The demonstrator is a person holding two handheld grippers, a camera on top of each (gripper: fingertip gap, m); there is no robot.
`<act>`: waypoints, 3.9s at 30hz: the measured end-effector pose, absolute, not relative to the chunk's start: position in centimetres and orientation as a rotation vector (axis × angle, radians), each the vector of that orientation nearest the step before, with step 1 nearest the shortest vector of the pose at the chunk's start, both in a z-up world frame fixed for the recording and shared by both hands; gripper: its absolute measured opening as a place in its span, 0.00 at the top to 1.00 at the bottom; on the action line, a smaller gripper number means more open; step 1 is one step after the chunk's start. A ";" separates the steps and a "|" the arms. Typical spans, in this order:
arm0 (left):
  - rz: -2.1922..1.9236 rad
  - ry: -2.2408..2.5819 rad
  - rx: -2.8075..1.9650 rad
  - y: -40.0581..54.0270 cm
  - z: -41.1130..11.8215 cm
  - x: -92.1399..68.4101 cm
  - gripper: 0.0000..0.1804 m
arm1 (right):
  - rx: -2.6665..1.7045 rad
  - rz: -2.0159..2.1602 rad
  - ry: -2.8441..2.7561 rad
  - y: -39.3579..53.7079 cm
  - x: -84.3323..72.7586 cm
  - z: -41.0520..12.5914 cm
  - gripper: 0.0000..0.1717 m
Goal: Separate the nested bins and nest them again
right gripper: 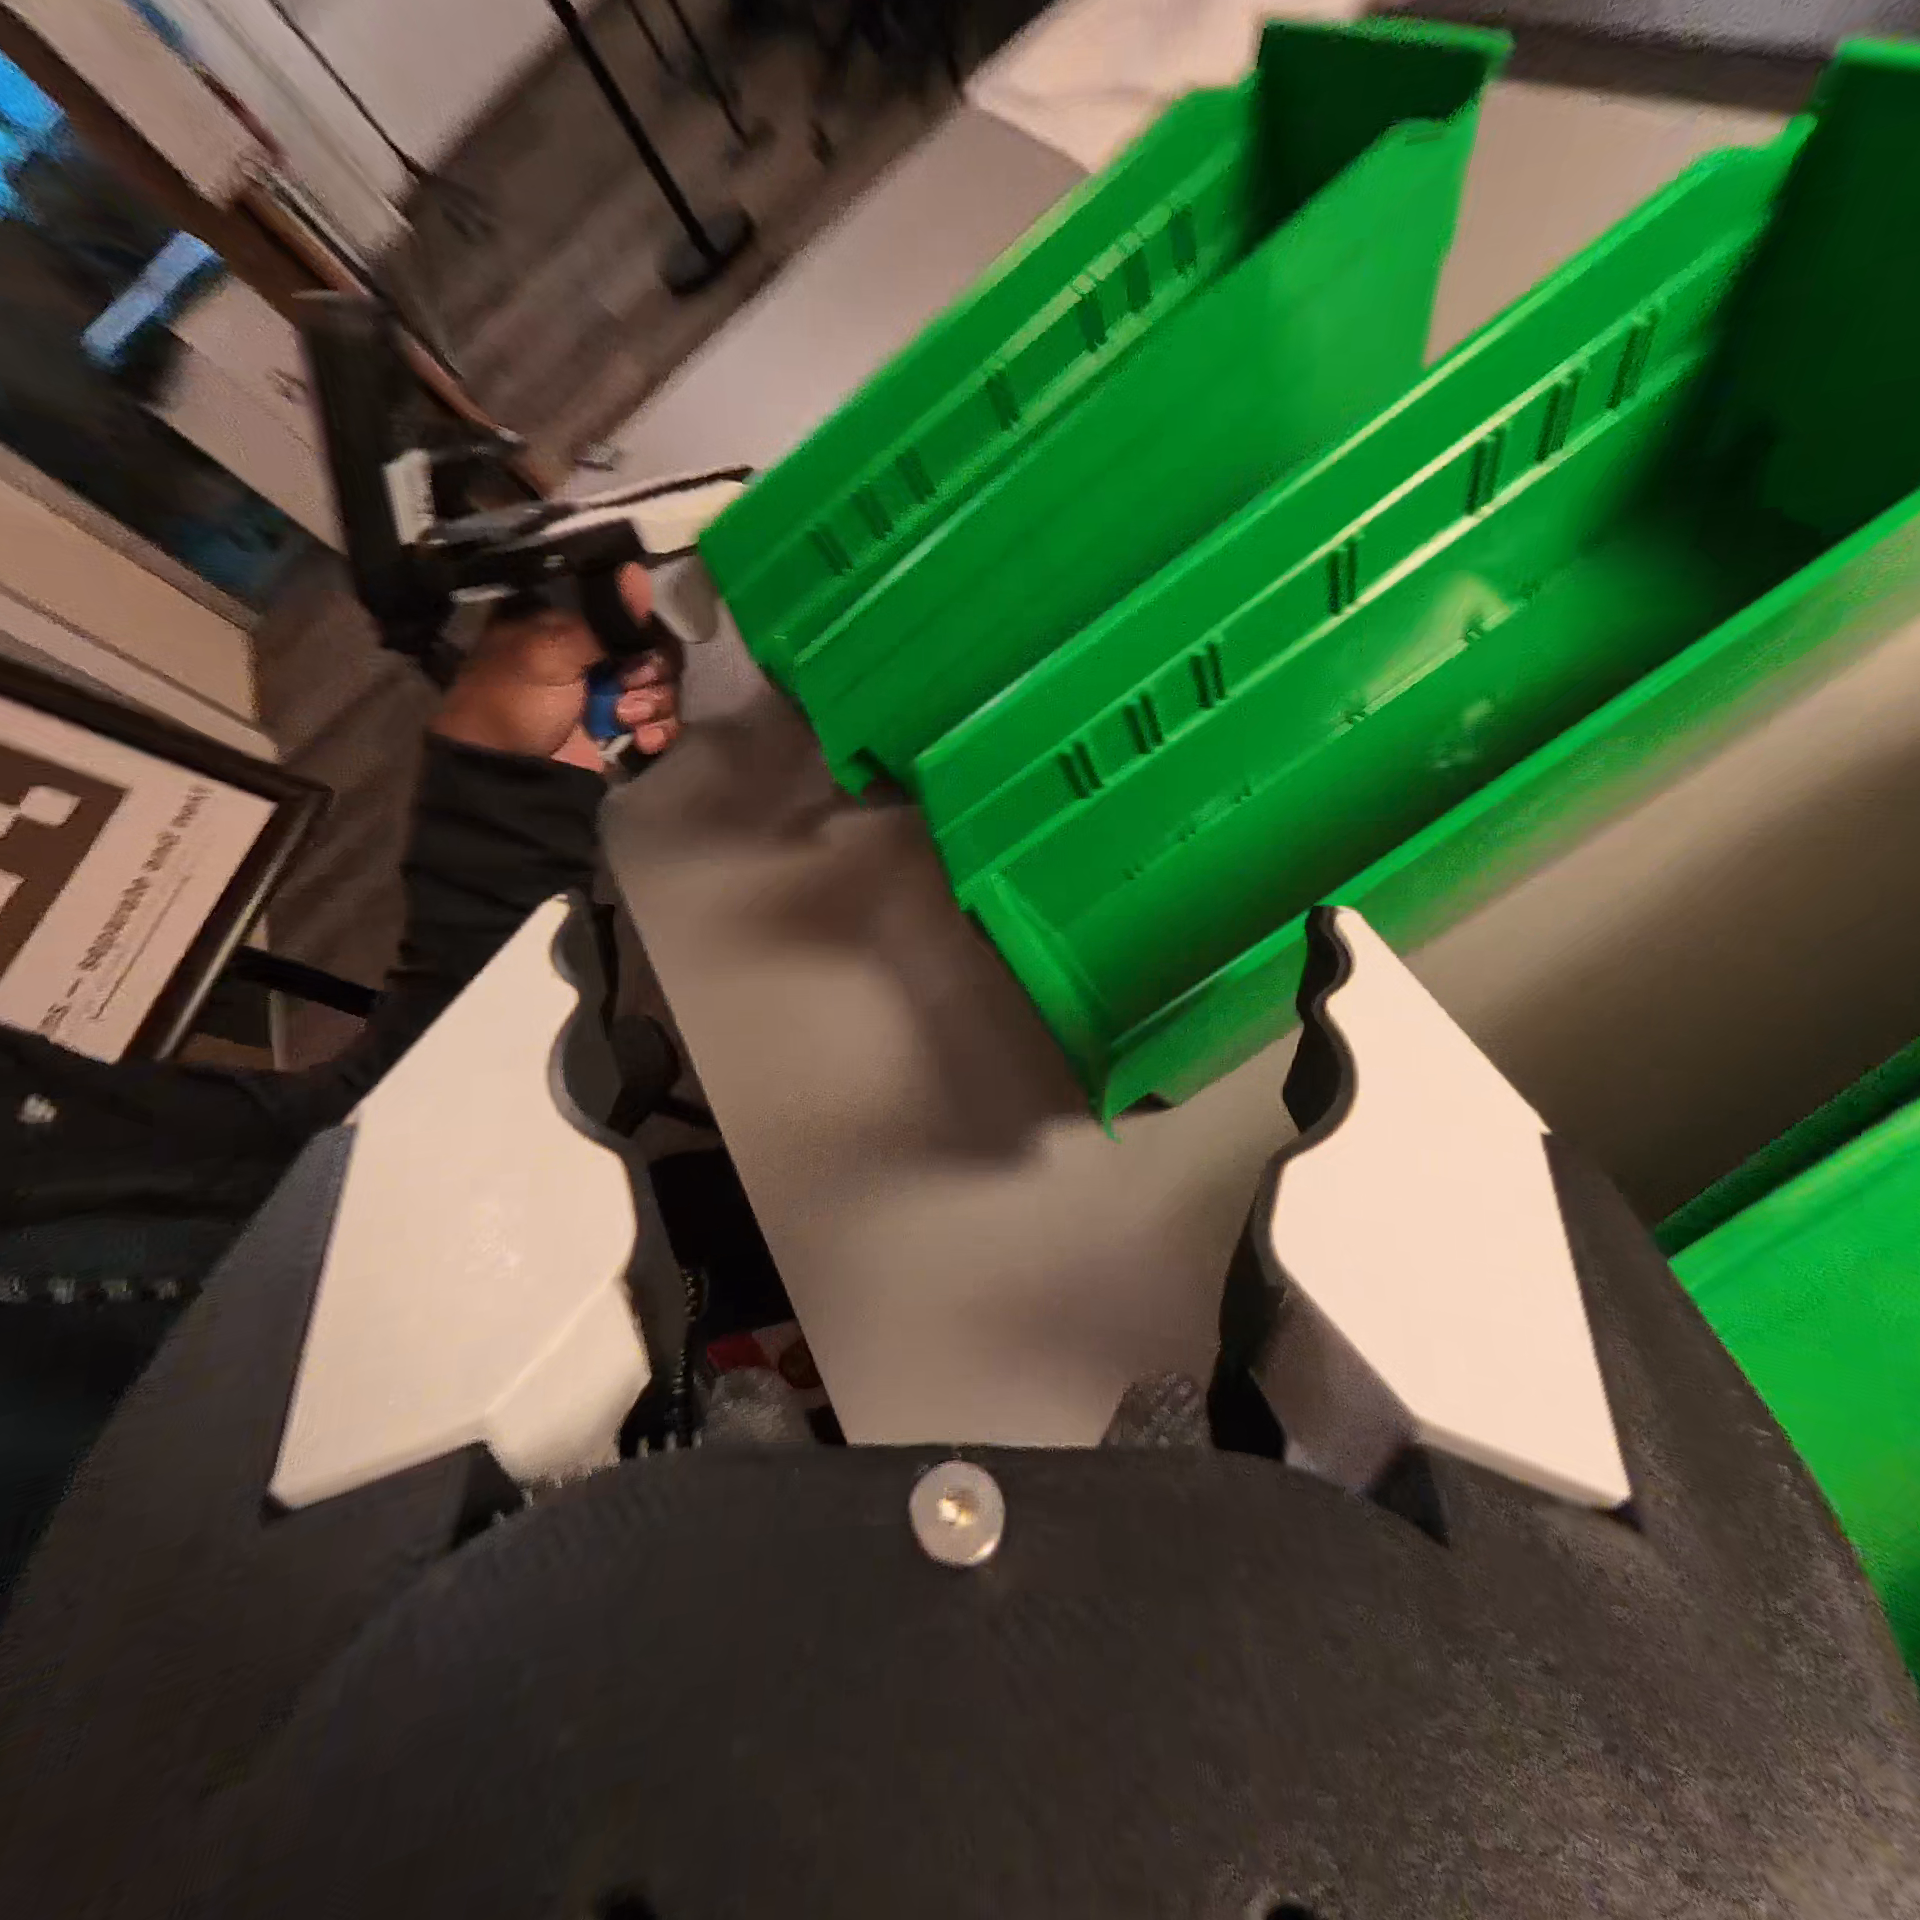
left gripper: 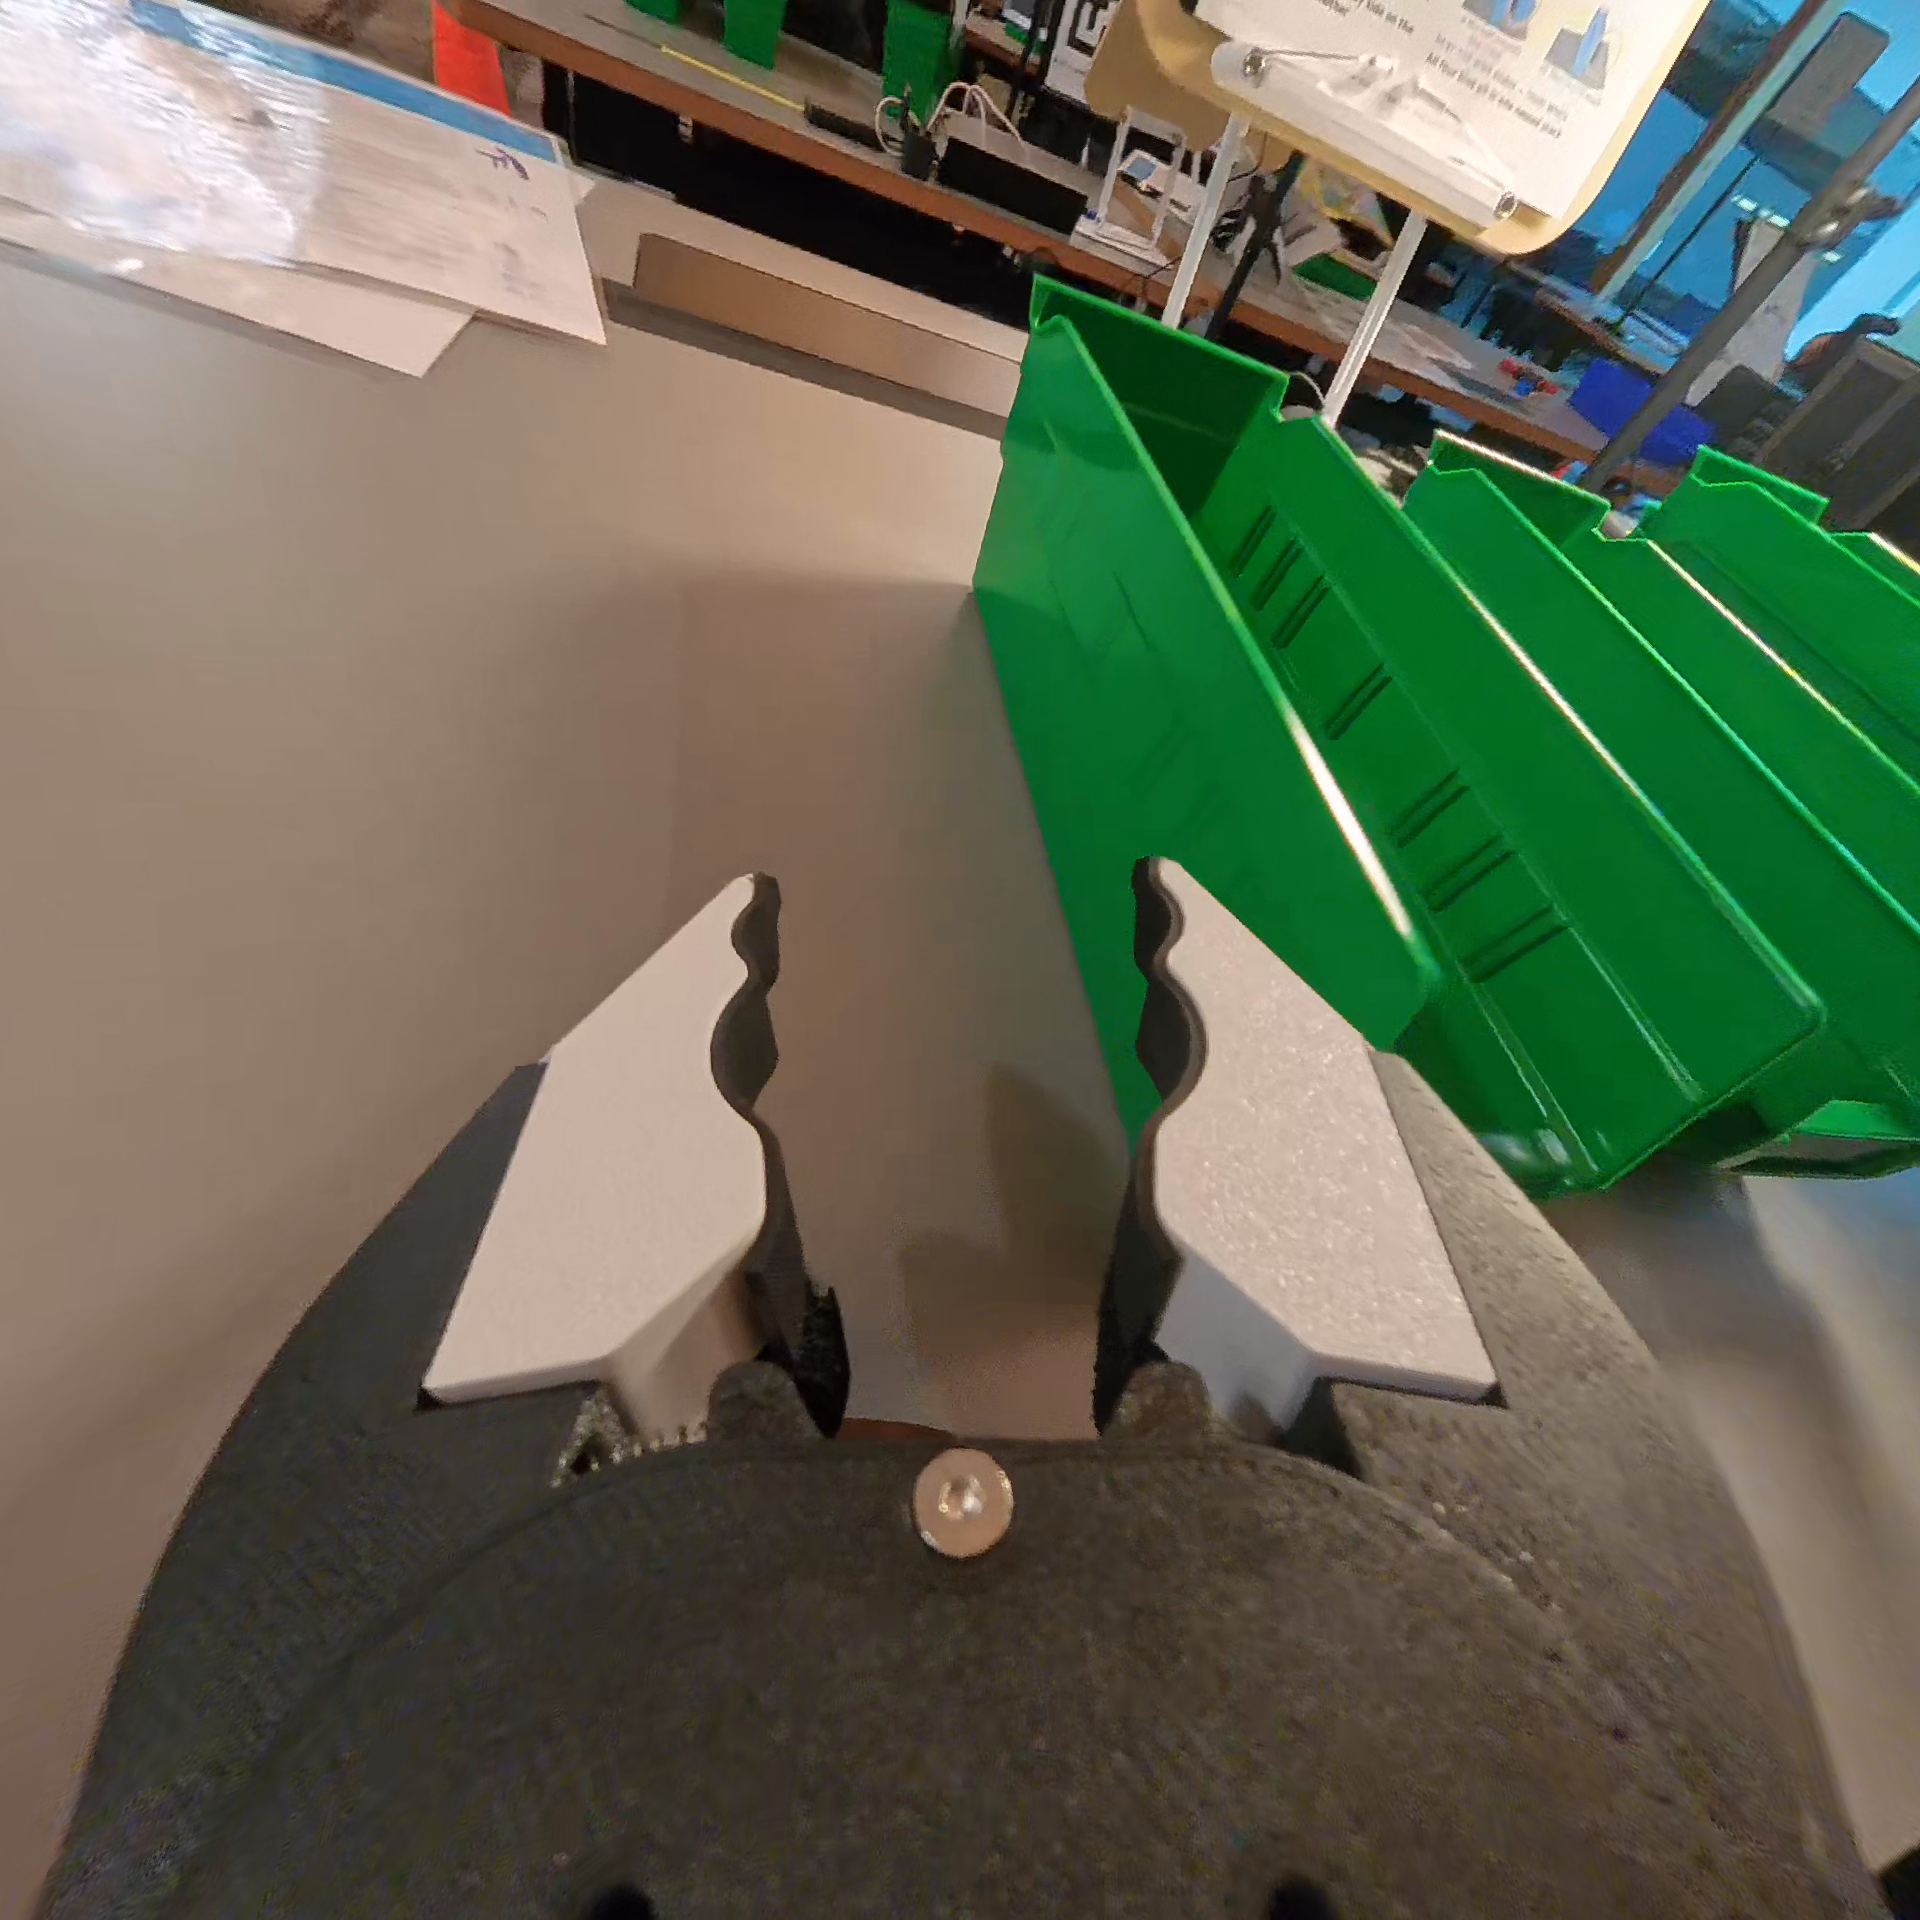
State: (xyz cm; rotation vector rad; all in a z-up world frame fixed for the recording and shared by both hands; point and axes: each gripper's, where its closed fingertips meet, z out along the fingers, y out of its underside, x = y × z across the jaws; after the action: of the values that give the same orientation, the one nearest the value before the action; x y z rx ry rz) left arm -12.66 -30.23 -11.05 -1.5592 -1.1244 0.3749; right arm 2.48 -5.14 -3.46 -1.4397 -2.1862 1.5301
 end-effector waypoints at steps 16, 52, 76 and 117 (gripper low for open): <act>0.142 -0.867 -2.083 -5.0 -2.7 -8.0 0.27 | -0.998 2.001 -1.719 -2.1 7.3 -6.1 0.36; 0.518 -0.927 -2.858 -3.9 -12.6 -14.5 0.27 | -1.047 2.306 -1.544 0.0 8.0 -4.4 0.43; 0.163 -0.617 -2.988 -6.2 -11.2 -11.9 0.25 | -1.021 2.320 -1.534 0.0 8.4 -4.2 0.43; -0.209 -0.924 -2.268 12.3 7.9 -3.6 0.43 | -0.988 2.267 -1.516 0.0 8.5 -4.0 0.44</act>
State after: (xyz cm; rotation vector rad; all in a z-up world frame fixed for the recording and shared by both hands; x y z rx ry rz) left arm -3.58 12.33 7.91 -2.2680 -0.9240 -0.2094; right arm 8.54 0.02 -3.97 -0.9879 -1.5160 2.2666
